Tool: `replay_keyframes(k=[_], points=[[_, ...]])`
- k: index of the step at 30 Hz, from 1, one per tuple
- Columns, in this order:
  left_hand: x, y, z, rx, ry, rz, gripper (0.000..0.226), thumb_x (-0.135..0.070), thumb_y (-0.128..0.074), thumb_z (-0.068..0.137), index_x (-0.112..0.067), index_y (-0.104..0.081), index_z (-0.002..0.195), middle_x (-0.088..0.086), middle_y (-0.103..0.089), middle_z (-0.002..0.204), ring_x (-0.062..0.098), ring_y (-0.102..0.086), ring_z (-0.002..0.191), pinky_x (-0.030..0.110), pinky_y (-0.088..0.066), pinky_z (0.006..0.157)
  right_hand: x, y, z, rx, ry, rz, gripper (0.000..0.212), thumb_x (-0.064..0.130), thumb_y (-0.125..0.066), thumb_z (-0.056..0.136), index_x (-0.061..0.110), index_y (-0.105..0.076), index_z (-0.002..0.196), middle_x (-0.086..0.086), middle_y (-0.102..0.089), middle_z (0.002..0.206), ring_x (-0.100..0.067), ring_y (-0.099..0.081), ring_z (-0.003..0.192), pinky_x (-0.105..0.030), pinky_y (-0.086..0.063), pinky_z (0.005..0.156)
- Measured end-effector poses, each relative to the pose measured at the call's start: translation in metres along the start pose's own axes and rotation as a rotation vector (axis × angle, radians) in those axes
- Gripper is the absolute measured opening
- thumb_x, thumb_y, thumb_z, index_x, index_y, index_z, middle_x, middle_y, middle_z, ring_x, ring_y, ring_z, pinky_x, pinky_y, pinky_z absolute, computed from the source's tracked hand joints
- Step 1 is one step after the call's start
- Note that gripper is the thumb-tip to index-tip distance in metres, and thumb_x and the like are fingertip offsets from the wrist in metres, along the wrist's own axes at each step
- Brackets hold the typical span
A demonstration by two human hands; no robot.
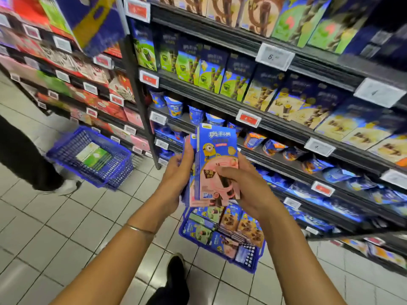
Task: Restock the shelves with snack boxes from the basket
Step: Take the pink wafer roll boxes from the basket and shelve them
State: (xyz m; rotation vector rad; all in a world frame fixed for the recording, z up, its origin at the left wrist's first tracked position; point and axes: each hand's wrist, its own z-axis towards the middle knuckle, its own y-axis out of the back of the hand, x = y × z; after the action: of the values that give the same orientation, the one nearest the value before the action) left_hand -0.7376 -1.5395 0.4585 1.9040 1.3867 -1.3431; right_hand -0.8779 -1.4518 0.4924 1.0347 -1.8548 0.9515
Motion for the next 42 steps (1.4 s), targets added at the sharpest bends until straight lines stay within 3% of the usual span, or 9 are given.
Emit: replay_keyframes(k=[4,9,14,17,20,24,29,36,42], points=[[-0.03,0.024,-0.006,0.099,-0.067,-0.117,0.074,-0.044,-0.066,0.088,-0.002,-0.052,0.148,0.027,-0.061,0.145,0.052,-0.056,0.135,0.069,-0.036,0.118,0.033,-0.023,-0.002,0.034,0.104,-0.001,0.036,-0.009,-0.056,0.091,0.005,-0.061,0.124,-0.025,-0.069,0.12,-0.033,-0.069,0.099,-0.043,-0.057,0.086],[-0.056,0.026,-0.005,0.161,-0.163,-0.168,0.073,-0.035,-0.066,0.086,0.004,-0.052,0.146,0.037,-0.056,0.145,0.056,-0.057,0.129,0.068,-0.04,0.115,0.05,-0.031,-0.001,-0.021,0.202,-0.087,0.039,0.01,-0.069,0.092,0.021,-0.06,0.128,-0.007,-0.074,0.118,-0.028,-0.071,0.108,-0.045,-0.058,0.089],[-0.093,0.016,0.008,0.17,-0.264,-0.21,0.083,-0.035,-0.069,0.078,0.01,-0.047,0.143,0.03,-0.064,0.121,0.04,-0.065,0.095,0.04,-0.06,0.069,0.082,-0.039,0.008,-0.032,0.36,-0.192,0.044,0.034,-0.079,0.078,0.03,-0.065,0.12,0.002,-0.076,0.114,-0.017,-0.073,0.103,-0.031,-0.059,0.079],[-0.121,0.011,0.018,0.168,-0.276,-0.239,0.073,-0.035,-0.059,0.082,0.006,-0.053,0.142,0.028,-0.067,0.125,0.039,-0.07,0.098,0.051,-0.056,0.09,0.109,-0.045,0.016,-0.018,0.431,-0.223,0.041,0.039,-0.079,0.077,0.036,-0.066,0.116,0.002,-0.075,0.115,-0.021,-0.073,0.104,-0.046,-0.058,0.09],[-0.159,0.002,0.022,0.16,-0.347,-0.223,0.078,-0.046,-0.058,0.088,0.001,-0.048,0.15,0.031,-0.057,0.146,0.048,-0.058,0.131,0.068,-0.041,0.115,0.14,-0.054,0.025,-0.009,0.522,-0.251,0.042,0.04,-0.077,0.077,0.036,-0.065,0.117,0.003,-0.075,0.113,-0.019,-0.074,0.1,-0.049,-0.059,0.09],[-0.206,-0.011,0.019,0.099,-0.523,-0.156,0.086,-0.058,-0.064,0.089,0.004,-0.05,0.145,0.036,-0.056,0.143,0.05,-0.059,0.131,0.074,-0.039,0.113,0.184,-0.061,0.024,0.036,0.652,-0.28,0.044,0.048,-0.075,0.076,0.042,-0.063,0.118,0.011,-0.075,0.11,-0.01,-0.073,0.096,-0.025,-0.059,0.067],[-0.246,-0.019,0.015,0.055,-0.629,-0.07,0.083,-0.067,-0.063,0.087,-0.006,-0.058,0.143,0.025,-0.063,0.141,0.048,-0.059,0.132,0.072,-0.039,0.114,0.228,-0.056,0.026,0.098,0.722,-0.272,0.046,0.047,-0.078,0.076,0.037,-0.061,0.119,0.008,-0.074,0.114,-0.013,-0.072,0.105,-0.04,-0.058,0.086],[-0.278,-0.02,0.013,0.044,-0.718,-0.009,0.107,-0.082,-0.064,0.079,-0.02,-0.039,0.163,0.009,-0.044,0.165,0.035,-0.043,0.151,0.062,-0.03,0.125,0.256,-0.063,0.038,0.131,0.764,-0.208,0.042,0.037,-0.08,0.075,0.025,-0.064,0.112,0.005,-0.075,0.107,-0.01,-0.074,0.093,-0.02,-0.055,0.06],[-0.316,0.002,0.031,0.03,-0.792,-0.033,0.078,-0.067,-0.062,0.092,-0.009,-0.059,0.145,0.021,-0.06,0.148,0.044,-0.055,0.139,0.068,-0.038,0.117,0.286,-0.093,0.059,0.135,0.794,-0.216,0.036,0.022,-0.083,0.082,0.018,-0.062,0.112,0.007,-0.077,0.095,-0.011,-0.075,0.082,-0.021,-0.054,0.055]])
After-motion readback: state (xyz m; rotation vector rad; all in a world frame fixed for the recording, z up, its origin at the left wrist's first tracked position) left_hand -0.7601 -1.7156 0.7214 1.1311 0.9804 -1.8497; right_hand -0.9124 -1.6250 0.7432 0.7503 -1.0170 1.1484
